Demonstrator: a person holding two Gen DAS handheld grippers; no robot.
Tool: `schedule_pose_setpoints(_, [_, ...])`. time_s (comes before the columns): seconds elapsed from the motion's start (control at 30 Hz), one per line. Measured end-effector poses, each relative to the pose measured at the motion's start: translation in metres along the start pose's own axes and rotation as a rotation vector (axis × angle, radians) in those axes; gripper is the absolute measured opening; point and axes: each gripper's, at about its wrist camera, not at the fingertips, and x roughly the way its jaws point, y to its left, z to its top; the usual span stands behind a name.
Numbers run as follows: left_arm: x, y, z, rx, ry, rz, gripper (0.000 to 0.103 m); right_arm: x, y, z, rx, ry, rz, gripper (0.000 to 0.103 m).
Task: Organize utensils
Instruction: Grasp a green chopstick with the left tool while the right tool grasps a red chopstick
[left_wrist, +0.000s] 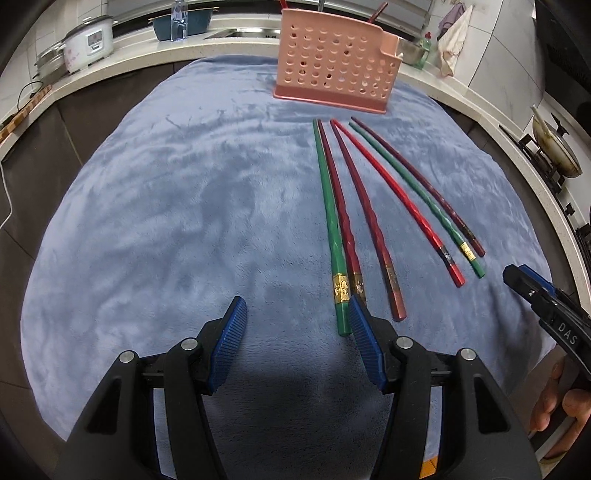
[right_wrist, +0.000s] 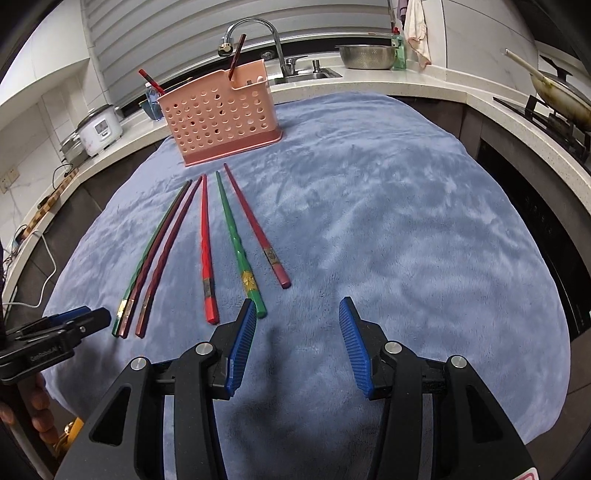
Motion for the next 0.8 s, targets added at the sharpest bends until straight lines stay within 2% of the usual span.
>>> schedule_pose_setpoints(0.43, [0.013, -0.008, 0.003, 0.052, -0.011, 0.04, 0.054, 0.01, 0.004, 0.002, -0.004, 0.021, 0.007, 0.046])
schedule_pose_setpoints(0.63, [0.019, -0.006, 0.01, 0.05, -0.021, 0.06, 0.049, 0.017, 0.008, 0.01, -0.012, 0.018, 0.013, 0.046])
schedule_pose_setpoints(0.8, [0.023, -0.004, 0.014, 0.04, -0.026, 0.083, 0.038, 0.025, 0.009, 0.018, -0.012, 0.016, 0.016, 0.044])
